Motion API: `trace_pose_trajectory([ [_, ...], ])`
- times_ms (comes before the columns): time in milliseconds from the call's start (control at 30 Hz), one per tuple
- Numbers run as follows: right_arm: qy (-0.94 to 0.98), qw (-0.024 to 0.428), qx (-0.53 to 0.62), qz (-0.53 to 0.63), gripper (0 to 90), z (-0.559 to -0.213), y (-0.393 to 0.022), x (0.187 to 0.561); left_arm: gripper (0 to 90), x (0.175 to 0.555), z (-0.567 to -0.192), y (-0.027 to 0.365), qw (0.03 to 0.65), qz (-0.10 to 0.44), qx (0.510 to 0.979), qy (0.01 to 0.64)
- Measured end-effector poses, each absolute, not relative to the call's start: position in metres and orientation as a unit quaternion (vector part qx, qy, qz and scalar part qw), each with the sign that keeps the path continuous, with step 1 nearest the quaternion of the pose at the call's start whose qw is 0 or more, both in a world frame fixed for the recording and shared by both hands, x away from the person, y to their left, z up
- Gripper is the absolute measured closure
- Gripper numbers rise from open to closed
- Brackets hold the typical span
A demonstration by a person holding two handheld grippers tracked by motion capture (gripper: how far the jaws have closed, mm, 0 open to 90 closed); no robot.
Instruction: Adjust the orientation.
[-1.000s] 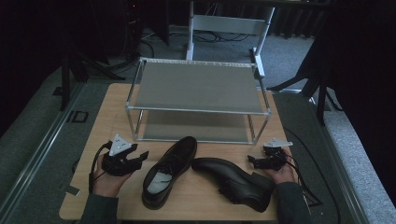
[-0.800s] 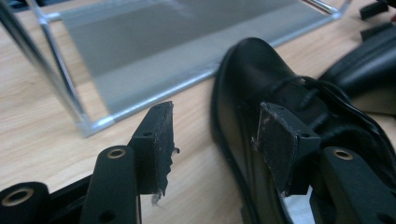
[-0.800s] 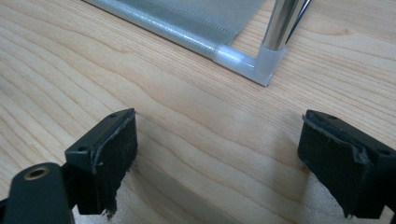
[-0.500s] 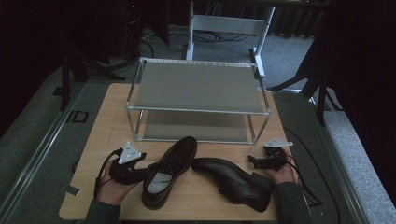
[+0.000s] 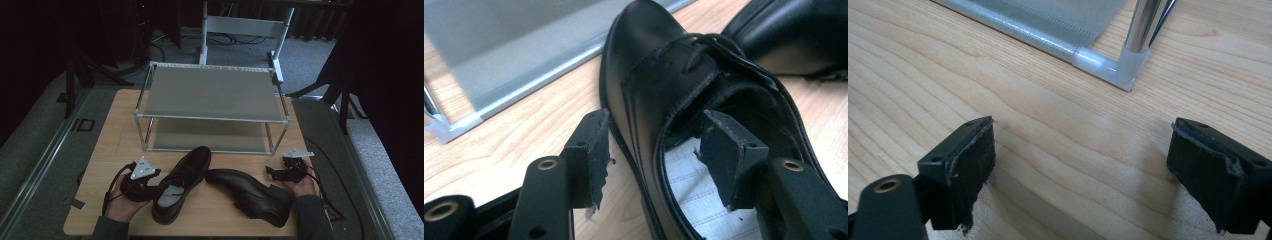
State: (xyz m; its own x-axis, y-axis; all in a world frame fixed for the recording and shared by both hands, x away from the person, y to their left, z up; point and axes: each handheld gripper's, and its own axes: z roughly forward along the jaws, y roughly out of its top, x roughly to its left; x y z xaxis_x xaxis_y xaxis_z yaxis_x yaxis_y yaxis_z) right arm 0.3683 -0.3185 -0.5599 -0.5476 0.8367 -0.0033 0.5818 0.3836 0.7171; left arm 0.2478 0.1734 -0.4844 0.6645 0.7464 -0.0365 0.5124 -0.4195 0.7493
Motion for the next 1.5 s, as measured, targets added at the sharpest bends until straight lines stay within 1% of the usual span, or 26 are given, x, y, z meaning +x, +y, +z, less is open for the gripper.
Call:
trace_pose_trajectory([
  [133,0.810,0.186,0.438,0.342,11.7,-0.560,-0.319,0.368,43.5,0.248,-0.487,0.170,0.372,0.151,0.836,0.373],
  [300,0.810,0.187,0.438,0.341,11.7,-0.560,-0.319,0.368,43.5,0.254,-0.491,0.168,0.359,0.145,0.841,0.377],
  [533,0.810,0.187,0.438,0.341,11.7,-0.560,-0.319,0.368,47.0,0.265,-0.494,0.164,0.350,0.140,0.845,0.379],
  [633,0.810,0.187,0.438,0.341,11.7,-0.560,-0.319,0.368,52.0,0.267,-0.495,0.163,0.342,0.139,0.847,0.382],
  [667,0.810,0.187,0.438,0.341,11.7,-0.560,-0.319,0.368,52.0,0.269,-0.497,0.162,0.335,0.138,0.850,0.383],
  [700,0.810,0.187,0.439,0.341,11.7,-0.560,-0.319,0.368,55.3,0.269,-0.497,0.162,0.335,0.137,0.850,0.383],
  [800,0.810,0.187,0.439,0.341,11.7,-0.560,-0.319,0.368,61.5,0.268,-0.496,0.162,0.346,0.138,0.846,0.382],
  [833,0.810,0.187,0.439,0.341,11.7,-0.560,-0.319,0.368,67.2,0.268,-0.496,0.162,0.346,0.138,0.846,0.382],
  [867,0.810,0.187,0.439,0.341,11.7,-0.560,-0.319,0.368,67.2,0.267,-0.496,0.161,0.352,0.141,0.844,0.380],
  [900,0.810,0.187,0.439,0.341,11.7,-0.560,-0.319,0.368,73.3,0.265,-0.495,0.160,0.352,0.152,0.842,0.380],
  [933,0.810,0.187,0.439,0.341,11.7,-0.560,-0.319,0.368,75.3,0.262,-0.494,0.158,0.348,0.174,0.841,0.377],
  [967,0.810,0.187,0.439,0.341,11.7,-0.560,-0.319,0.368,77.3,0.262,-0.494,0.158,0.348,0.174,0.841,0.377],
  [1000,0.810,0.187,0.439,0.341,11.8,-0.560,-0.319,0.368,79.5,0.261,-0.493,0.158,0.343,0.192,0.838,0.378],
  [1033,0.810,0.187,0.439,0.341,11.7,-0.560,-0.319,0.368,80.8,0.261,-0.493,0.159,0.344,0.195,0.836,0.380],
  [1100,0.810,0.187,0.440,0.341,11.7,-0.560,-0.319,0.368,82.0,0.261,-0.494,0.160,0.347,0.195,0.833,0.383],
  [1300,0.809,0.187,0.441,0.340,11.8,-0.560,-0.319,0.368,82.4,0.259,-0.493,0.170,0.360,0.218,0.806,0.416],
  [1367,0.809,0.187,0.441,0.340,11.8,-0.560,-0.319,0.368,82.5,0.259,-0.492,0.180,0.362,0.229,0.789,0.440],
  [1500,0.809,0.187,0.441,0.340,11.8,-0.560,-0.319,0.368,82.1,0.259,-0.492,0.189,0.356,0.239,0.776,0.463],
])
